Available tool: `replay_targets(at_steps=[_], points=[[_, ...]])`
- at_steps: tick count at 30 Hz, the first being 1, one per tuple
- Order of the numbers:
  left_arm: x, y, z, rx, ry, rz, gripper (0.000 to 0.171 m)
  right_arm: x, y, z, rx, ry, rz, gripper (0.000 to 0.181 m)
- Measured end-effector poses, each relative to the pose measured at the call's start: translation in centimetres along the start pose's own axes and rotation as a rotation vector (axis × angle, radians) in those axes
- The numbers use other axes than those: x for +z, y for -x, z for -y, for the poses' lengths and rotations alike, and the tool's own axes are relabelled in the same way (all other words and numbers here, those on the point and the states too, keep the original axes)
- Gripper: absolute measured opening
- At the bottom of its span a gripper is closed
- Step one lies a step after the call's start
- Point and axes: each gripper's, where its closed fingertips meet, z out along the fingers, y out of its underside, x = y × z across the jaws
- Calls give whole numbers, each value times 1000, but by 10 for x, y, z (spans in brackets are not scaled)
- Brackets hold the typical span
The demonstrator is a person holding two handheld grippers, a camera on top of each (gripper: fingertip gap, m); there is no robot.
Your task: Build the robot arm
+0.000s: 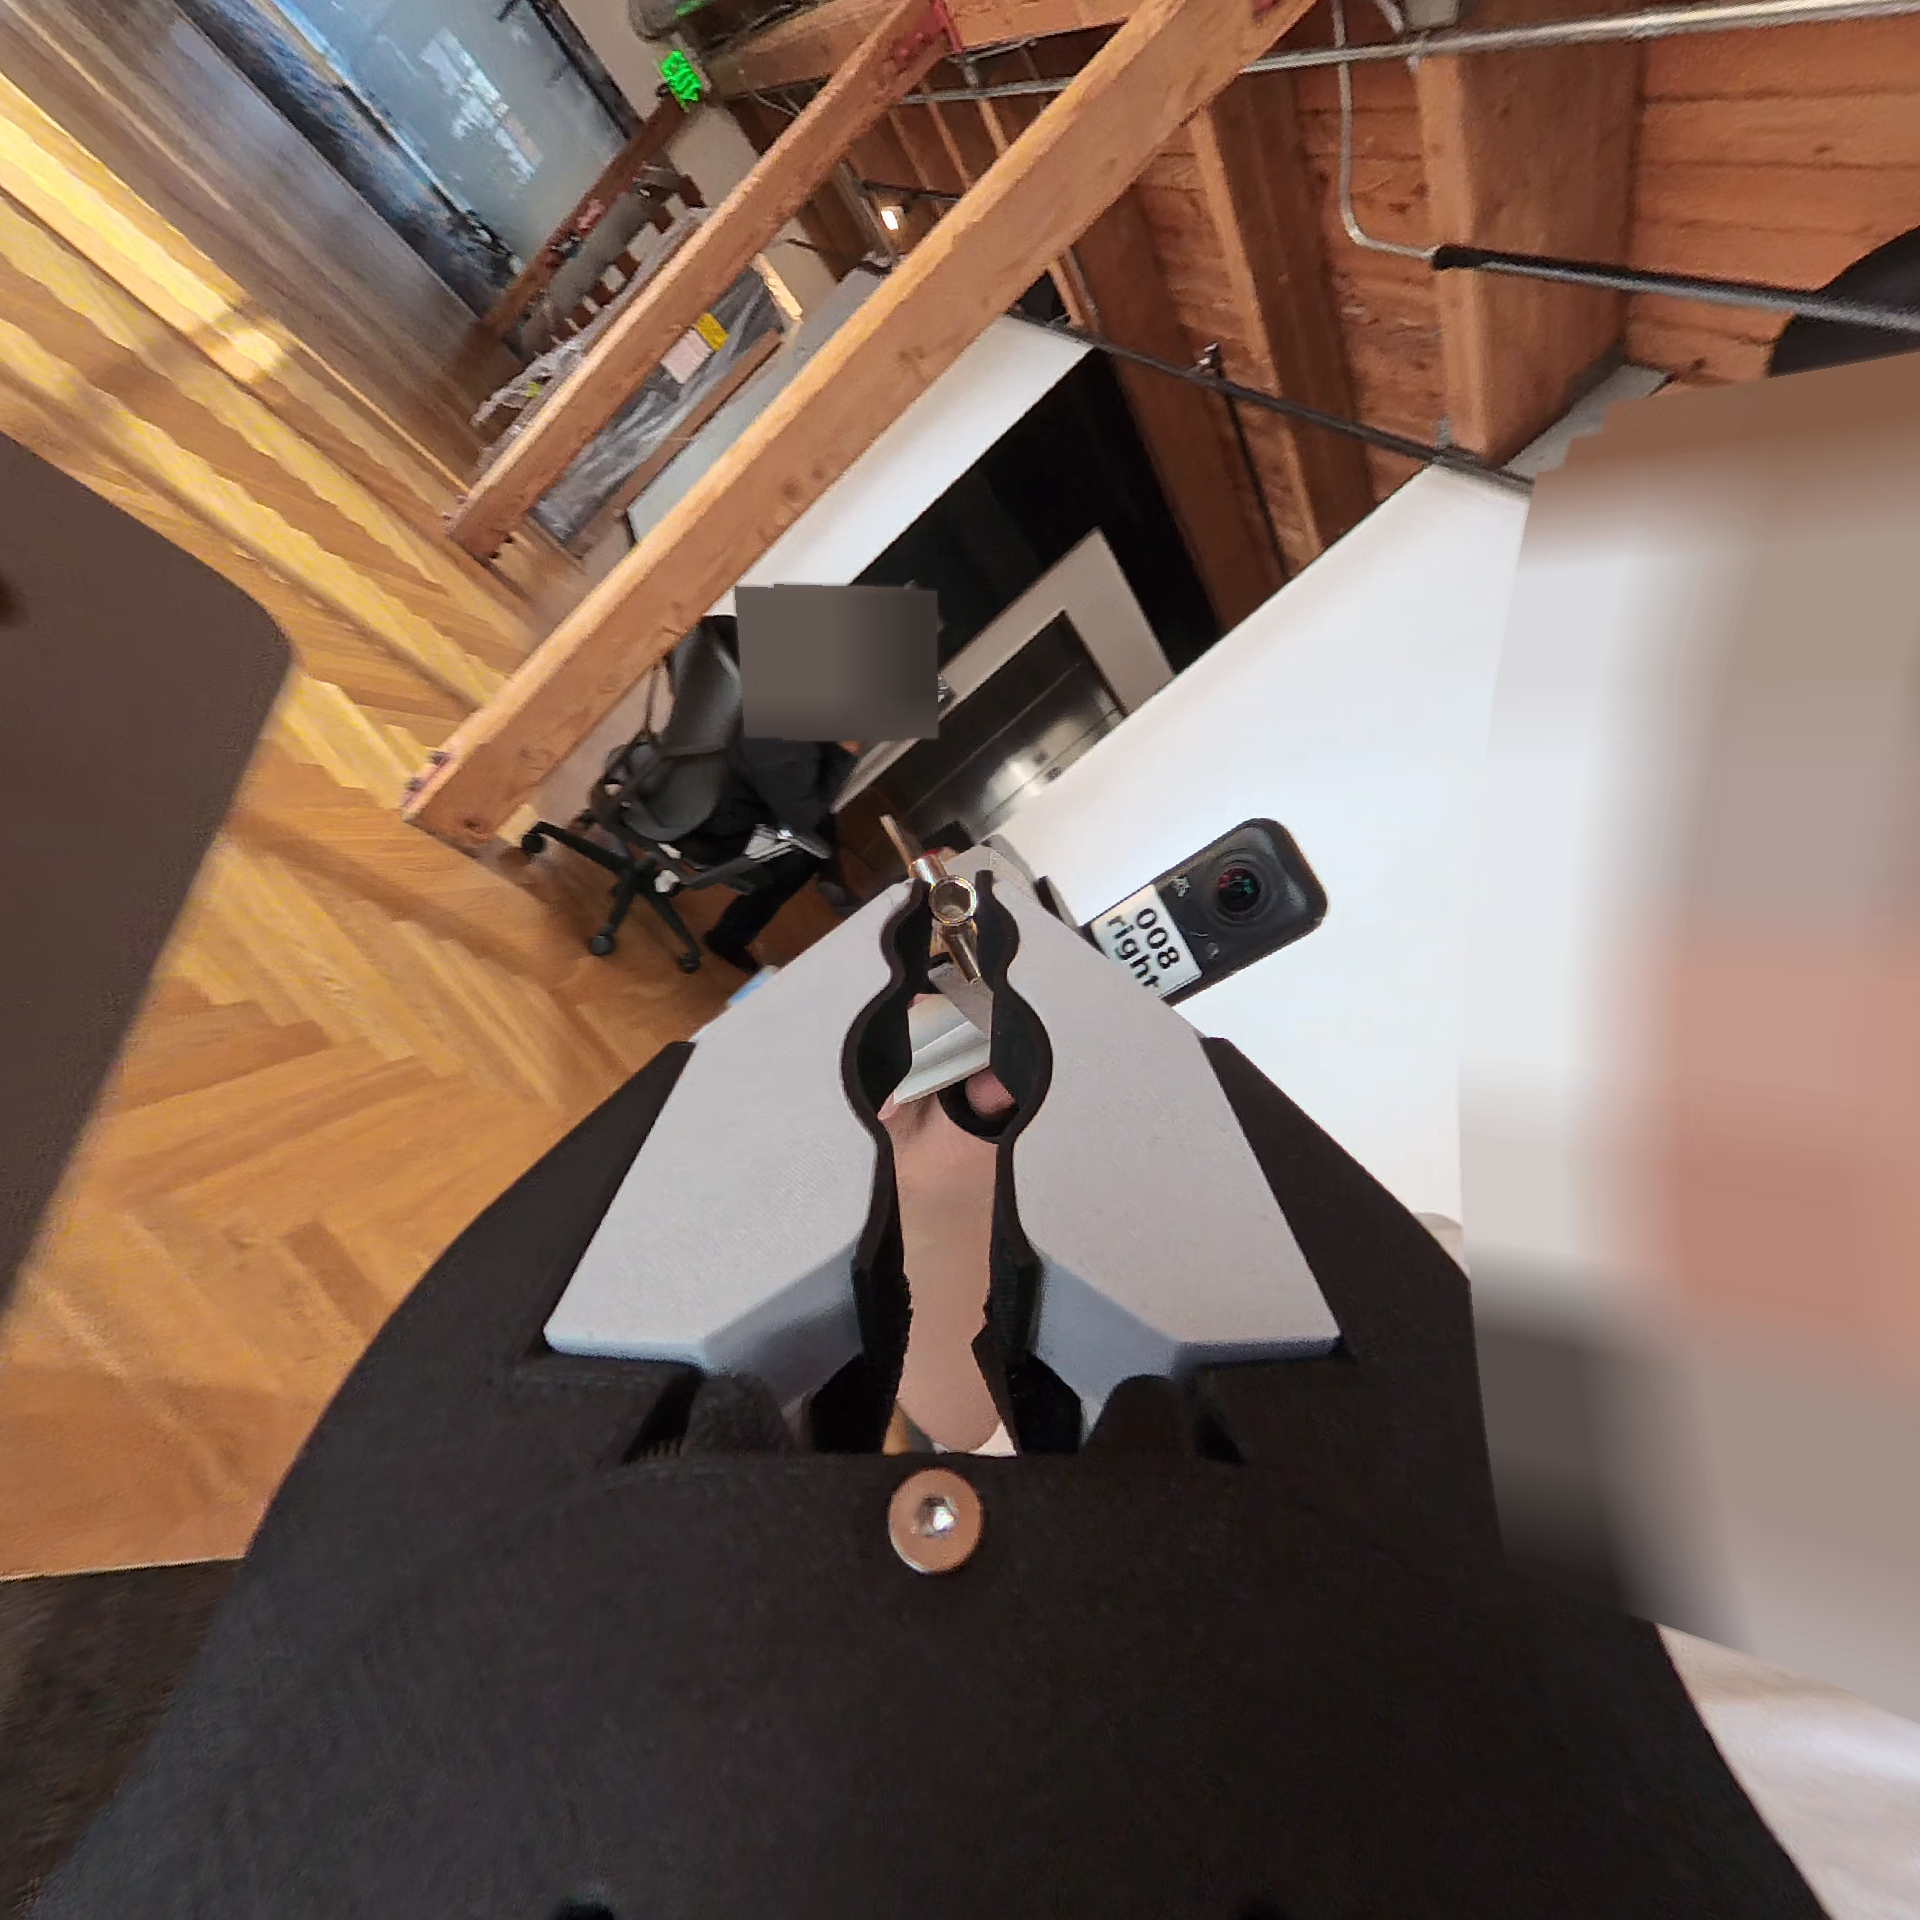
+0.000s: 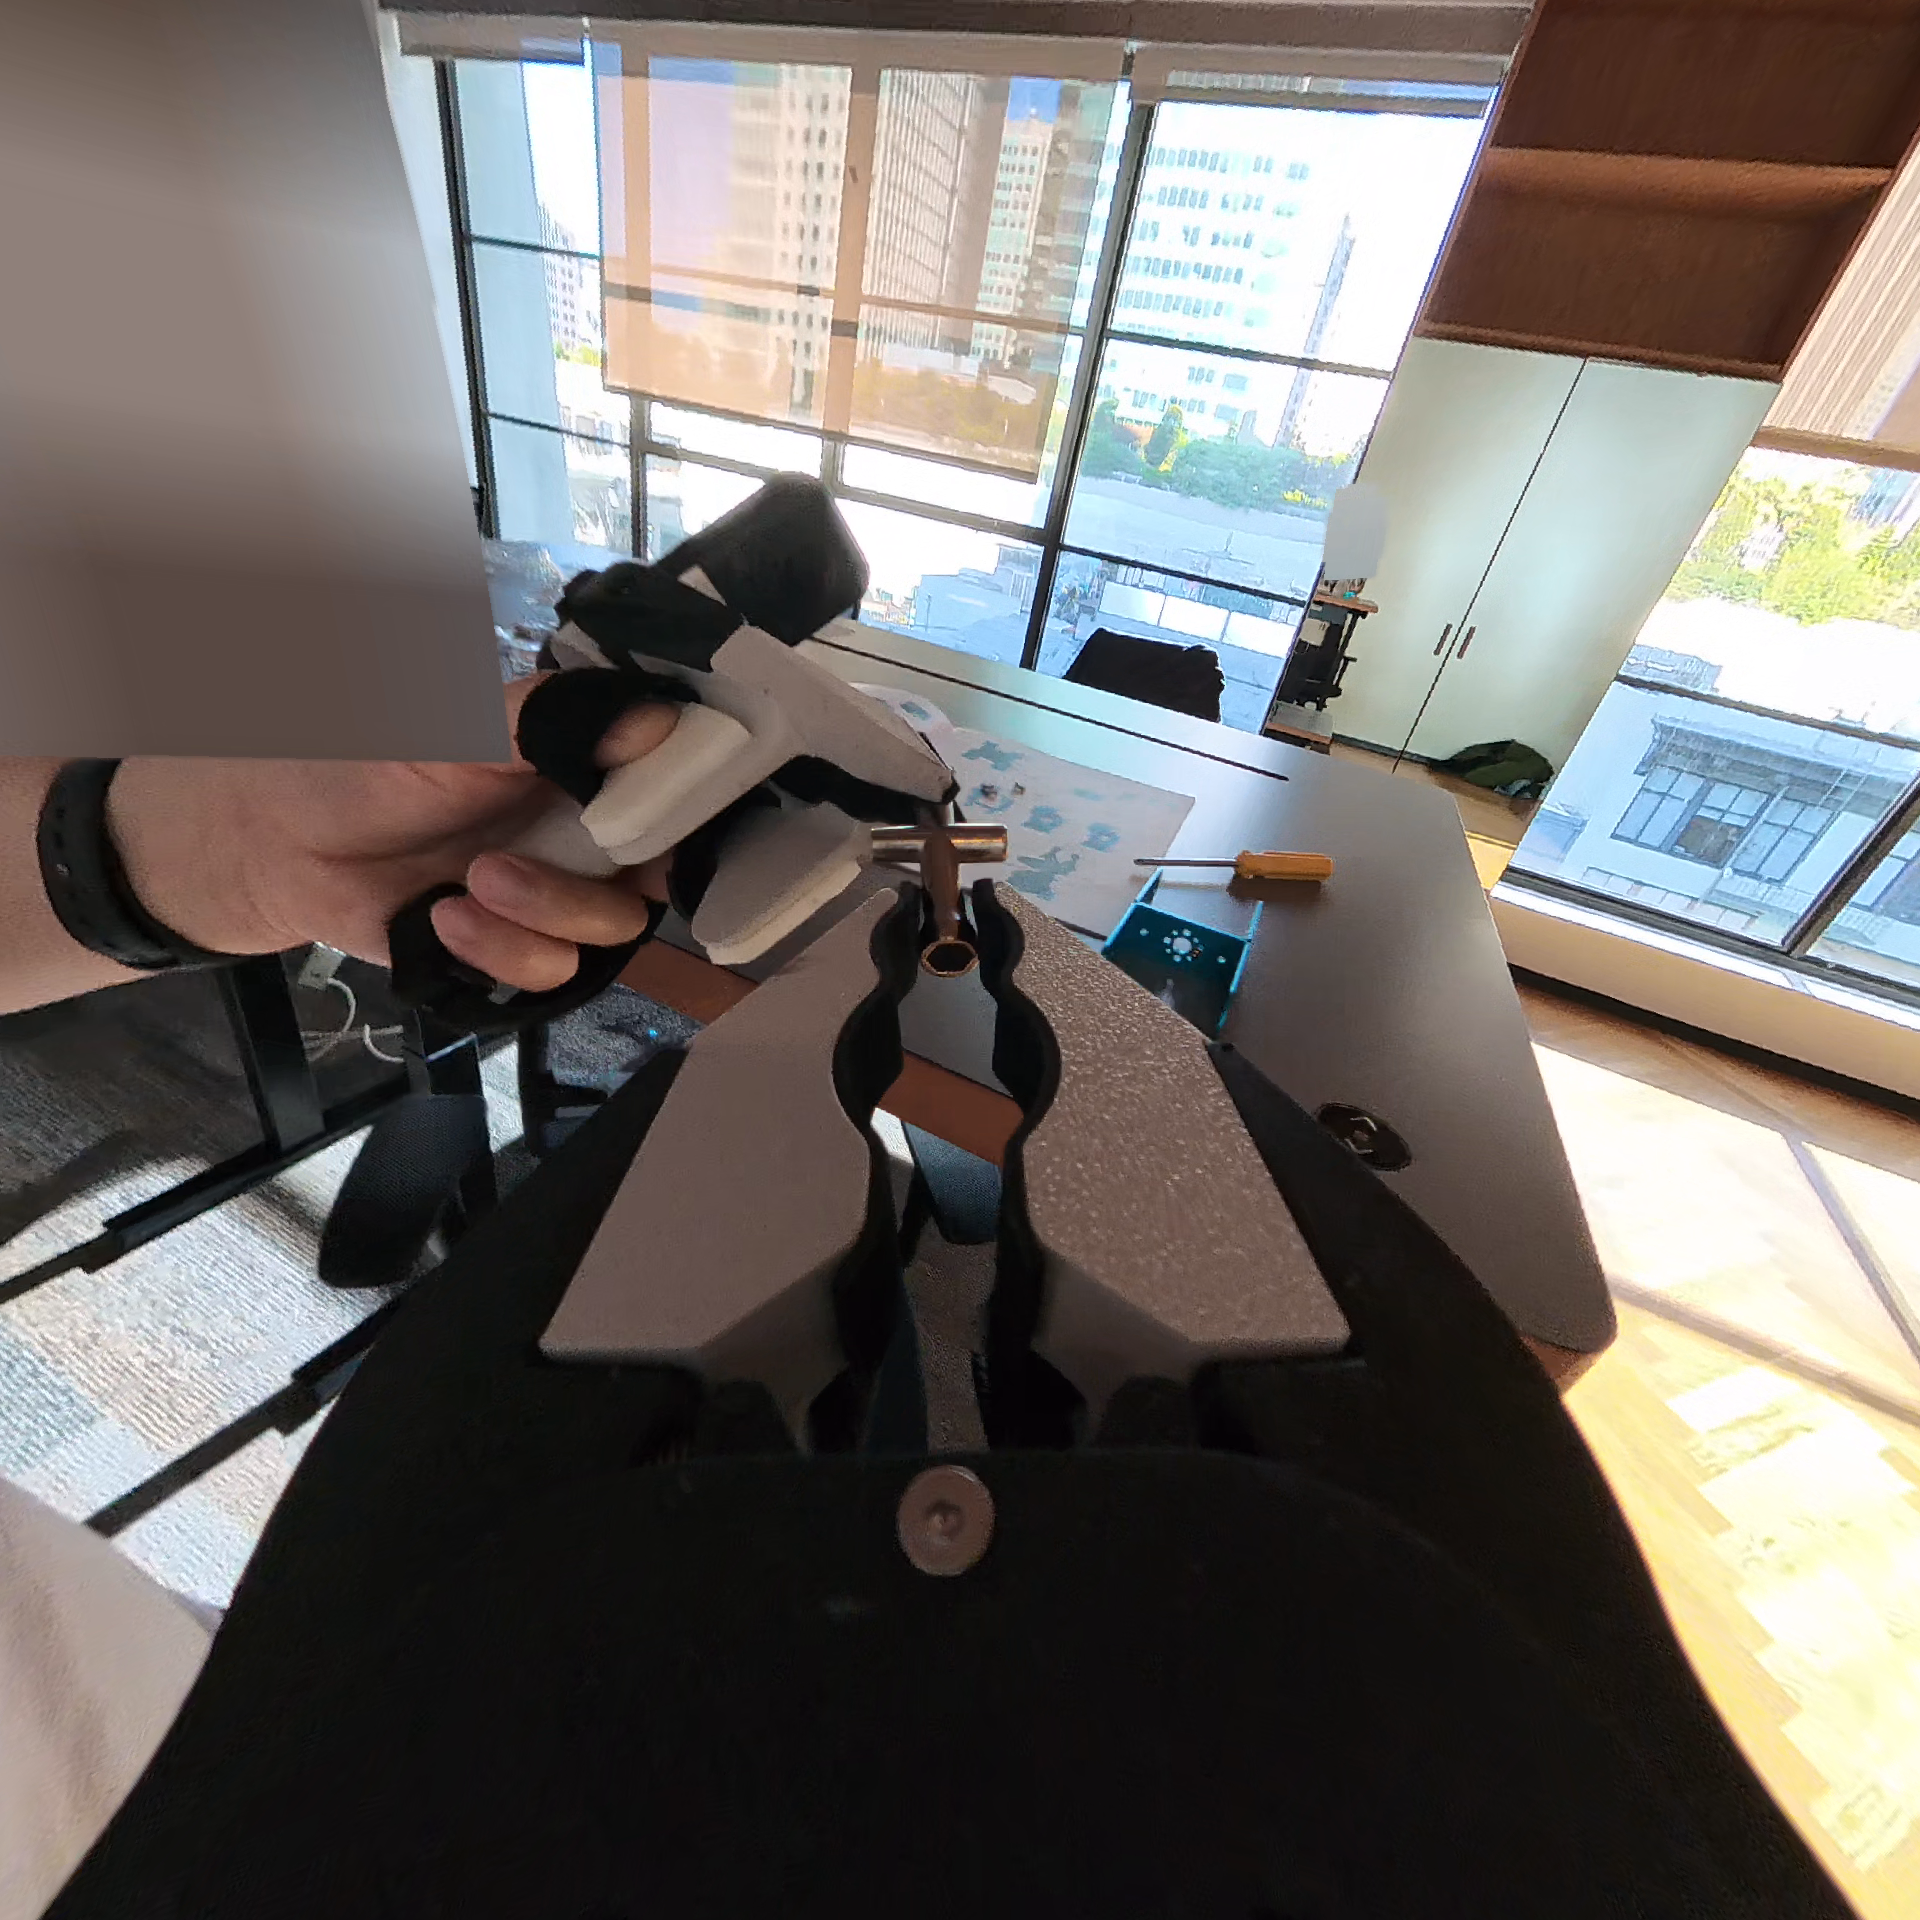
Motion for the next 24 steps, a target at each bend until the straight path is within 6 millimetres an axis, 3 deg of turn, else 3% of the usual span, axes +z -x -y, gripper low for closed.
replay_targets(at_steps=[5,8,14,24], points=[[2,43,37,23,7,89,6,37,-32,-16,-4,-56,94,11],[5,63,51,15,3,140,7,50,-58,-23,15,-130,101,9],[16,83,66,41,-71,166,7,54,-83,-24,90,-218,223,8],[35,100,76,106,-222,333,7,52,-107,-38,129,-47,437,7]])
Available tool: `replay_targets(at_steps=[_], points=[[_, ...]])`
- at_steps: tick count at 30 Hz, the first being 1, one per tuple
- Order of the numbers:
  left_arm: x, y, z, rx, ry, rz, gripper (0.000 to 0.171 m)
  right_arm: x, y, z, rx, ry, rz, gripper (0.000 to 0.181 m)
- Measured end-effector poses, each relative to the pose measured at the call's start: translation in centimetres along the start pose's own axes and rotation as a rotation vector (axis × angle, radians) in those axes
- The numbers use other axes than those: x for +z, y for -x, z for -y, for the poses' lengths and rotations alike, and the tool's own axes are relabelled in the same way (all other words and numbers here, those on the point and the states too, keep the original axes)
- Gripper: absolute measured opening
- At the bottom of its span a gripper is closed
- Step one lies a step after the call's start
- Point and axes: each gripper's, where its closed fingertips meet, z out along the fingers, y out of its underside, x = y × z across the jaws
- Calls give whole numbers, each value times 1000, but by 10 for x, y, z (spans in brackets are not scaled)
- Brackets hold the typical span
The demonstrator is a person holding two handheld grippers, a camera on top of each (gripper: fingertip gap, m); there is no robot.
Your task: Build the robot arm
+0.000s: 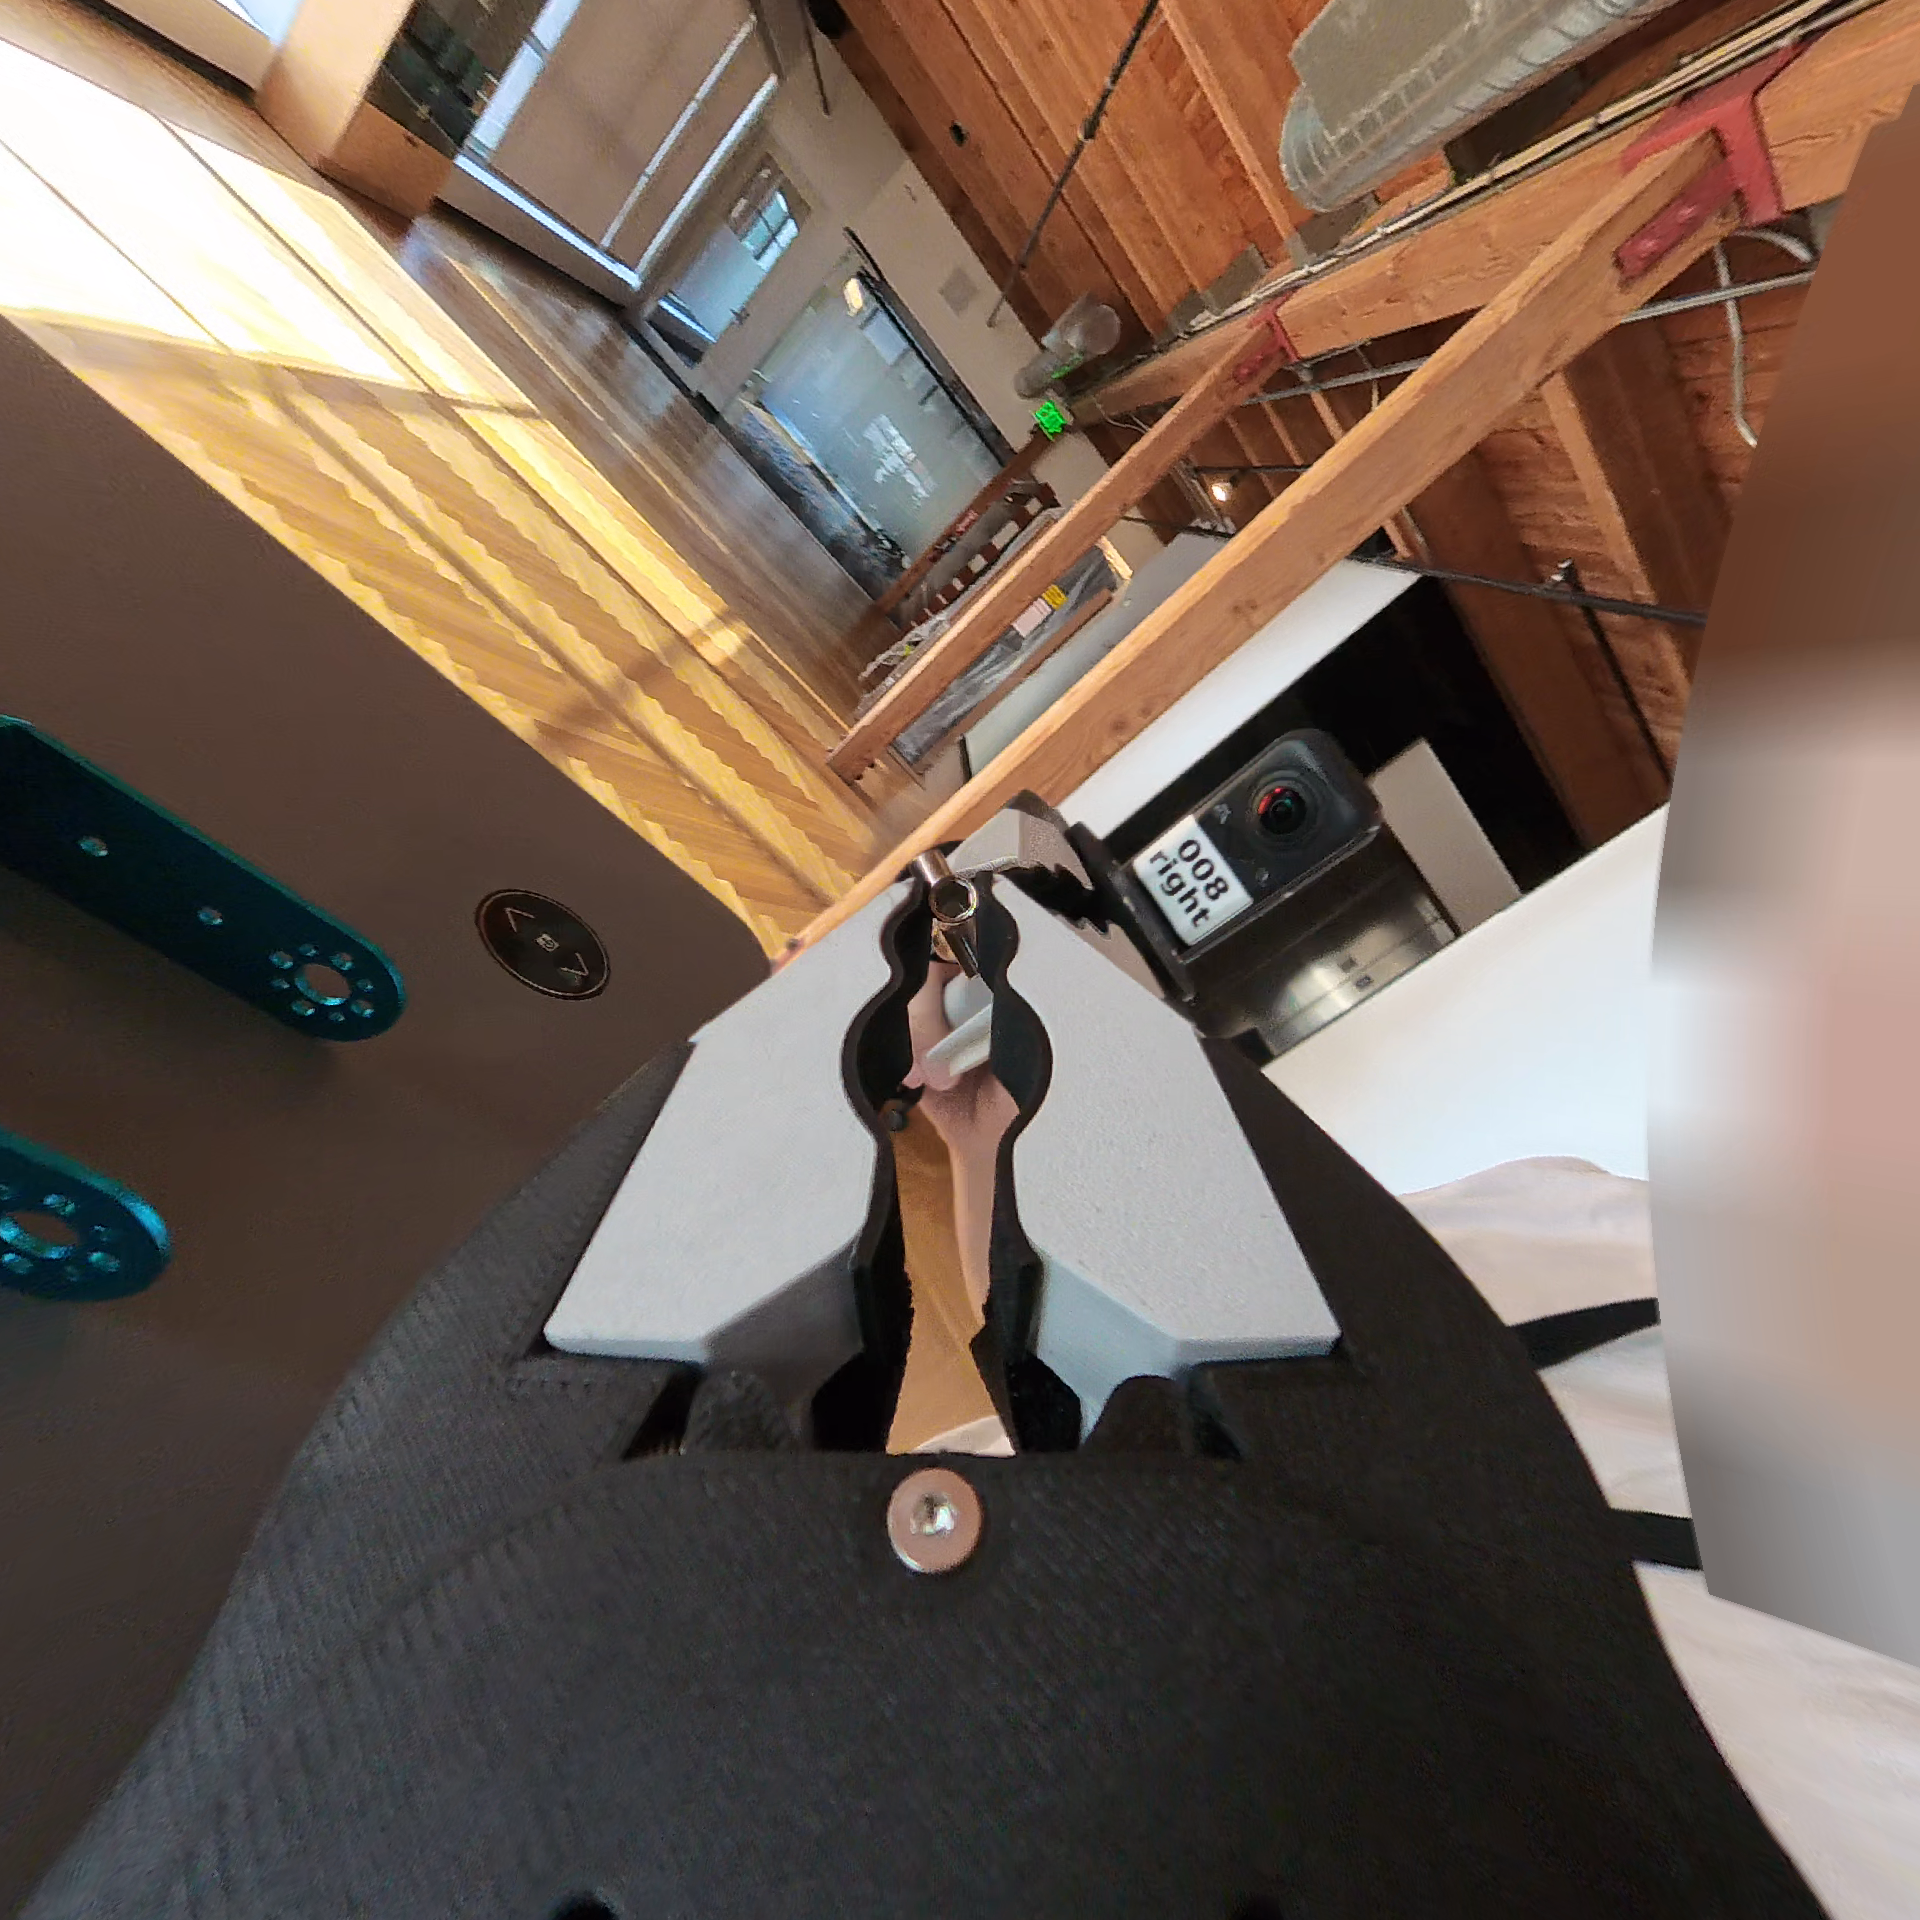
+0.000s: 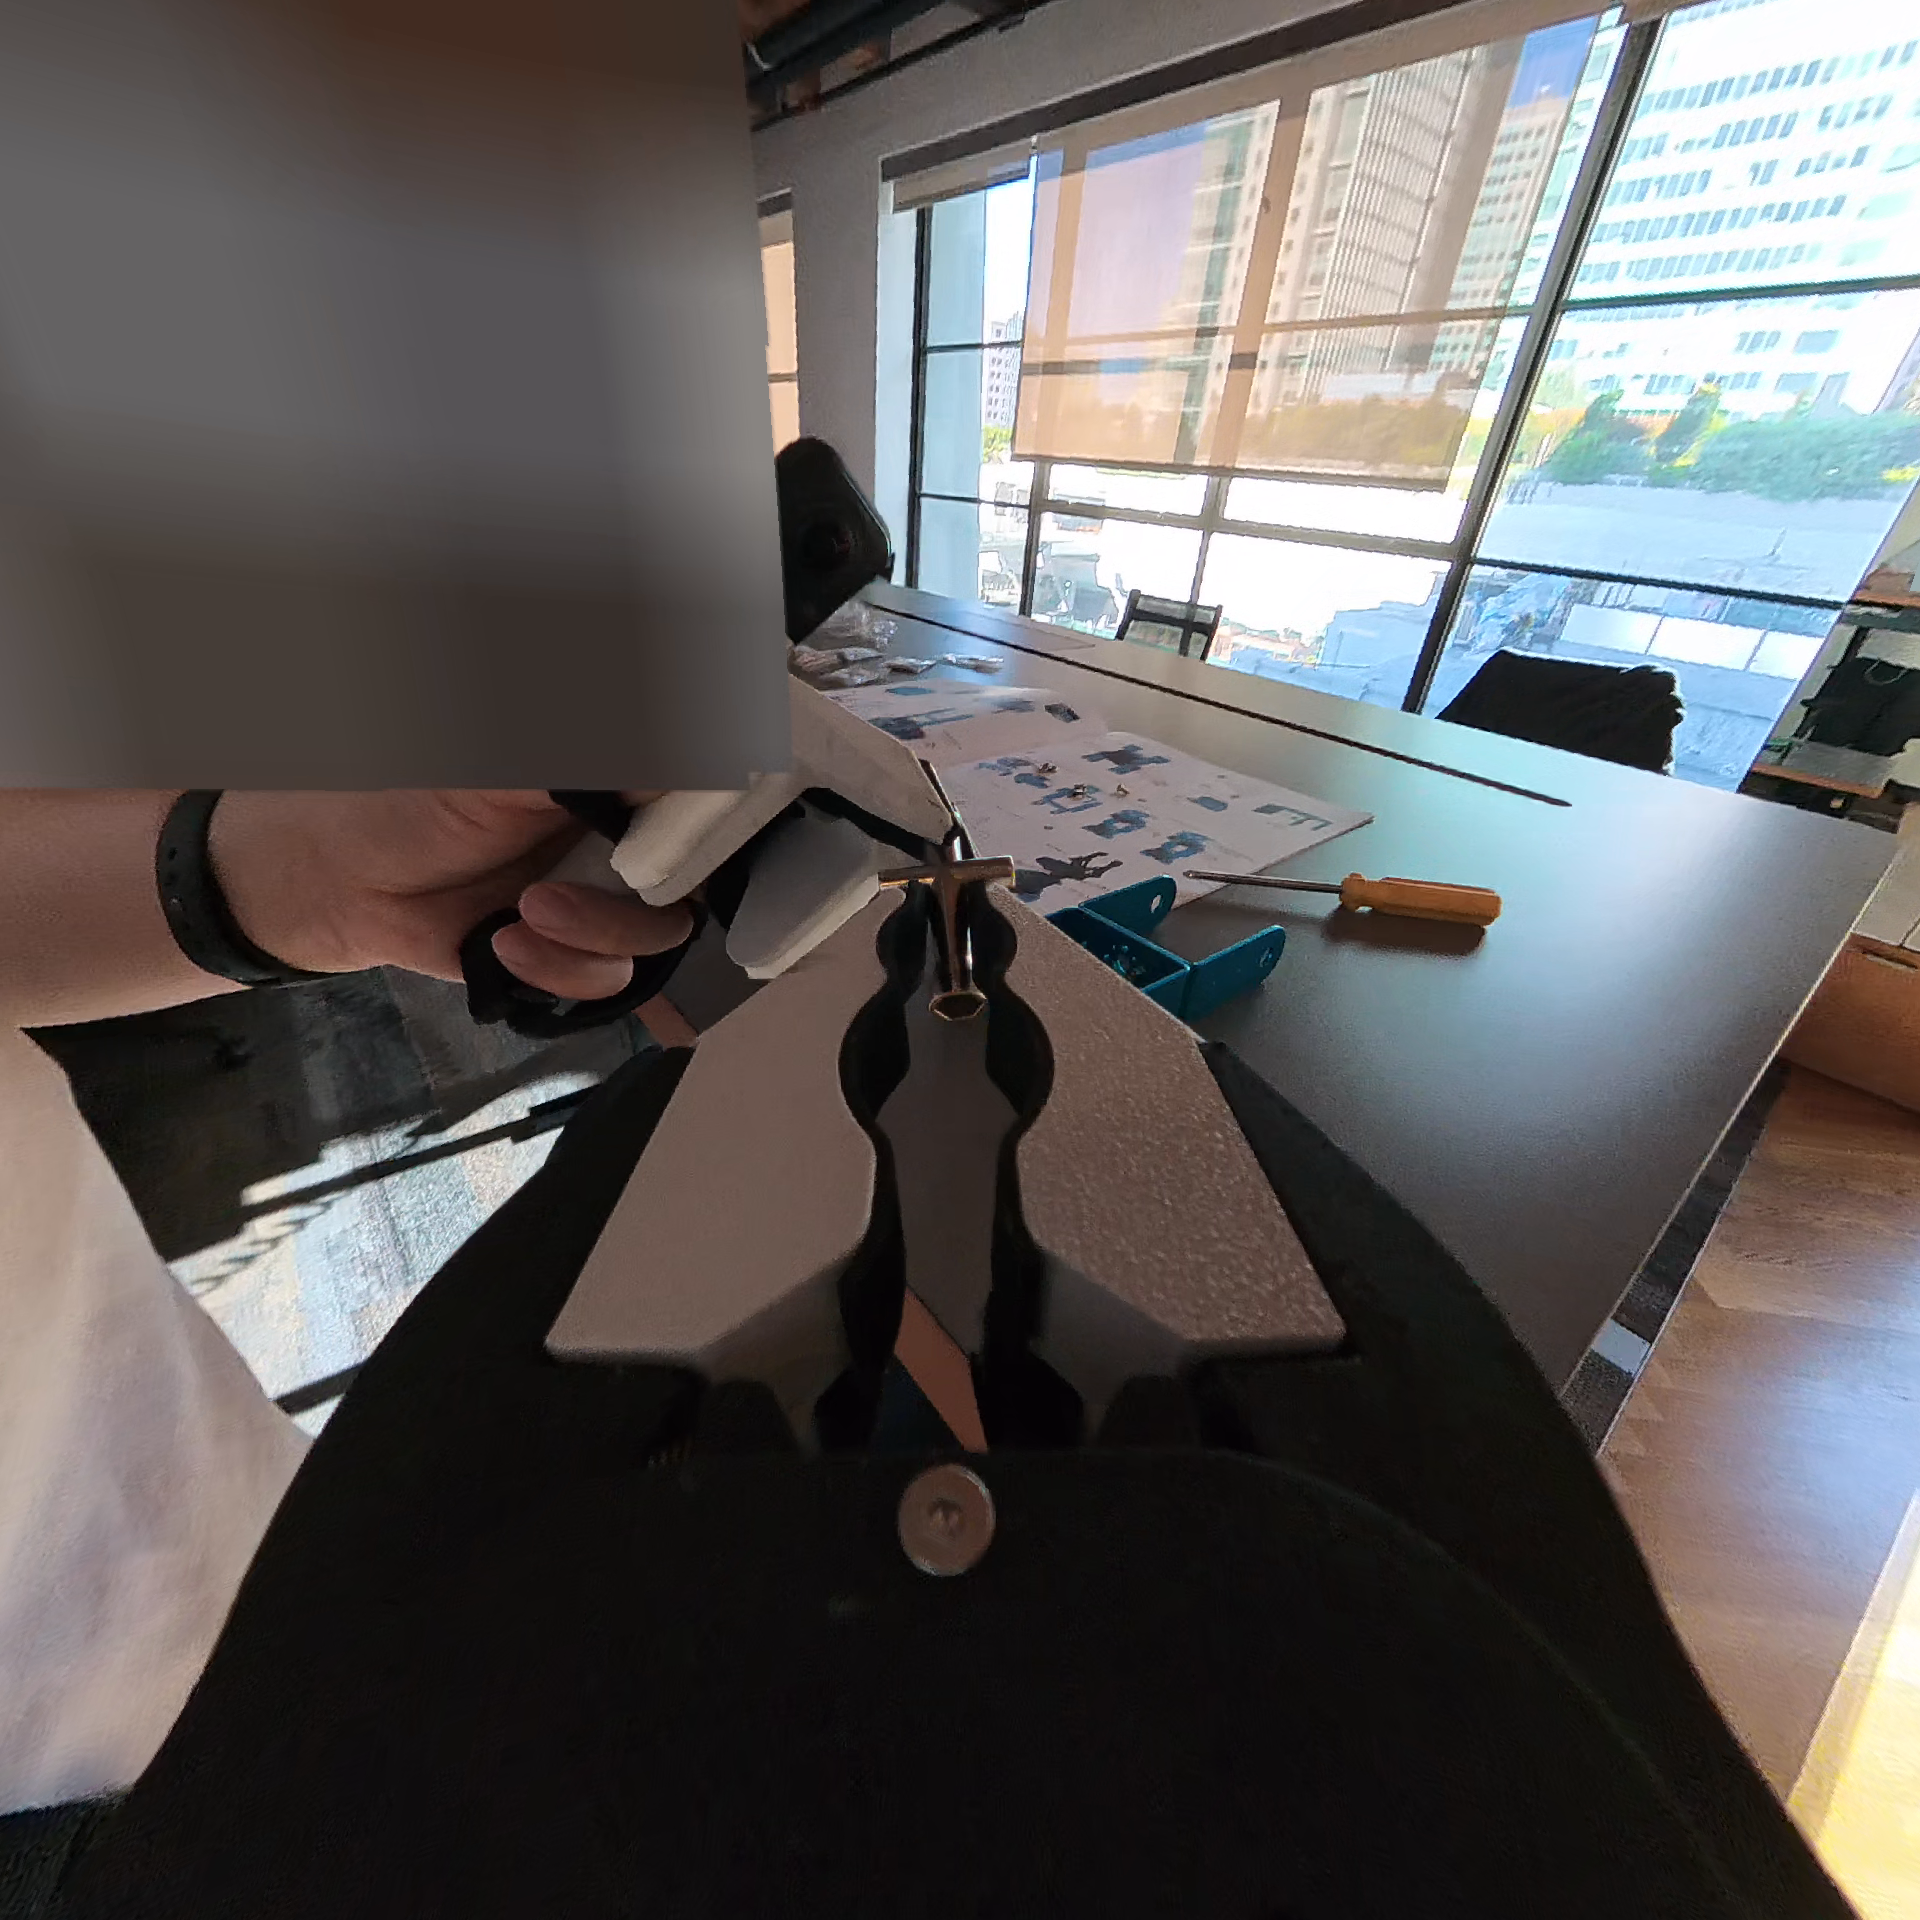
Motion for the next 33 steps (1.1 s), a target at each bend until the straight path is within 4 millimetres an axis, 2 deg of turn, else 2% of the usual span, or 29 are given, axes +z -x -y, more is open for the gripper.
replay_targets(at_steps=[4,7,10,16,20,23,30,31,33], points=[[-4,1,6,70,-55,82,7,3,-1,-3,-74,123,51,12],[-11,-3,14,31,-107,53,7,8,-5,5,-155,99,46,14],[-15,0,15,-16,-141,23,7,16,2,7,-107,42,126,13],[-24,12,19,-126,-181,-51,7,32,-2,0,-53,14,142,9],[-27,21,23,-130,-174,-50,7,39,-8,-10,-91,63,92,11],[-27,23,24,-132,-155,-77,7,39,-9,-6,-59,23,73,9],[-23,29,22,-108,-38,-53,7,39,-11,-12,-11,44,47,9],[-22,26,22,-87,2,-61,8,37,-11,-10,4,24,45,9],[-29,28,37,5,45,-30,34,33,-17,-9,43,6,17,9]])
